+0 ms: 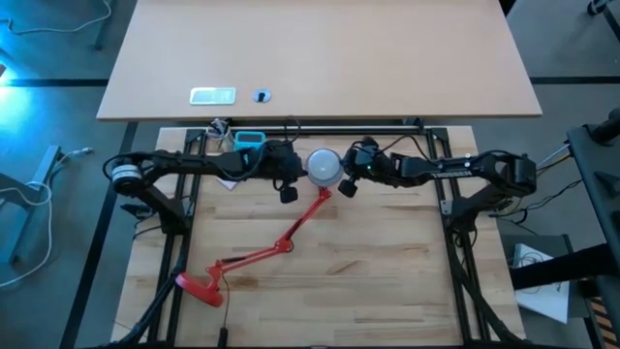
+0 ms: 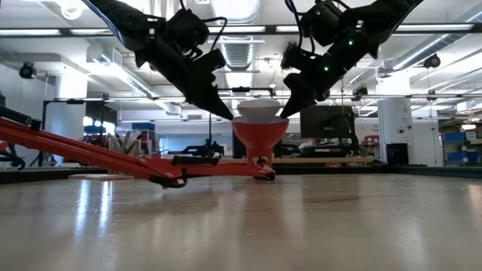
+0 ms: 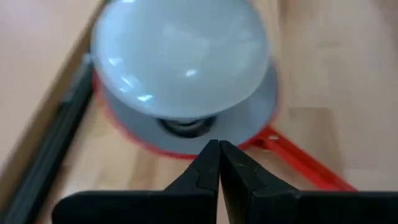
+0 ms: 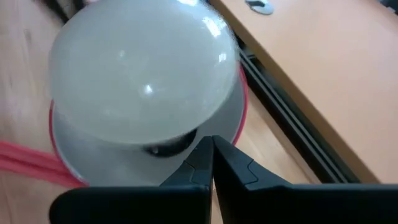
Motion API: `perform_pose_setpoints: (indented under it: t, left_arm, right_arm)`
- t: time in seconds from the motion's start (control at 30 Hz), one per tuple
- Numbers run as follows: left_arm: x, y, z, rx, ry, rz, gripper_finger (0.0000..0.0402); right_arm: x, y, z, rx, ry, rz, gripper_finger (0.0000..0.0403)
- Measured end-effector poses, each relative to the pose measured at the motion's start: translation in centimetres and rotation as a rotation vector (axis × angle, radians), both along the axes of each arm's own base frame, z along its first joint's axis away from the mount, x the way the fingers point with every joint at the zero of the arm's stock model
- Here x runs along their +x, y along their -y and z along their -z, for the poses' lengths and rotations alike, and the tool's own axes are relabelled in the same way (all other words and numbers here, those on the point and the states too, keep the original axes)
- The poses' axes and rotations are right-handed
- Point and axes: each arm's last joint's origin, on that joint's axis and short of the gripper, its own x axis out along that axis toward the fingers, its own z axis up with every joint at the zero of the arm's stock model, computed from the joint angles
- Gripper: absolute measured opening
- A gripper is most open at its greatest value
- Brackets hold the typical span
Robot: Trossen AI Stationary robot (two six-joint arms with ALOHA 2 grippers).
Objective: Screw lightbulb
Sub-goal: Remove the light bulb from the red lamp
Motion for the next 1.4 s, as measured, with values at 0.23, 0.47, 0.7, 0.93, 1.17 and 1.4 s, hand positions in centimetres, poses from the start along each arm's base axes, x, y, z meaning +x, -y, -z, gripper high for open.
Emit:
perform_pose_setpoints:
  t: [0.23,0.47,0.7,0.93,1.17,1.4]
  left_arm:
    - [-0.1,-1.4,-1.0,0.133,0.06,-0.119,0.0001]
    - [0.1,-3.4,-0.8,0.147,0.133,-0.143,0.0001]
    - [0.6,-2.2,-0.3,0.08,0.123,-0.032,0.0001]
    - [0.9,-0.5,0.3,0.036,0.06,0.031,0.0001]
    - [0.9,0.3,0.6,0.009,0.023,0.043,0.0001]
    - [0.7,-0.5,0.4,0.107,0.015,-0.073,0.0001]
  right_arm:
    - [-0.1,-1.0,-0.1,0.051,-0.004,-0.072,0.0001]
    - [0.0,-1.4,-0.2,0.101,0.019,-0.108,0.0]
    - [0.1,-1.4,-0.2,0.082,0.014,-0.12,0.0]
    - [0.1,-0.5,-0.8,0.034,0.02,-0.084,0.0]
    - [-0.4,0.5,-1.3,0.021,0.012,-0.049,0.0]
    - [-1.2,-0.5,-1.5,0.115,-0.021,-0.119,0.0]
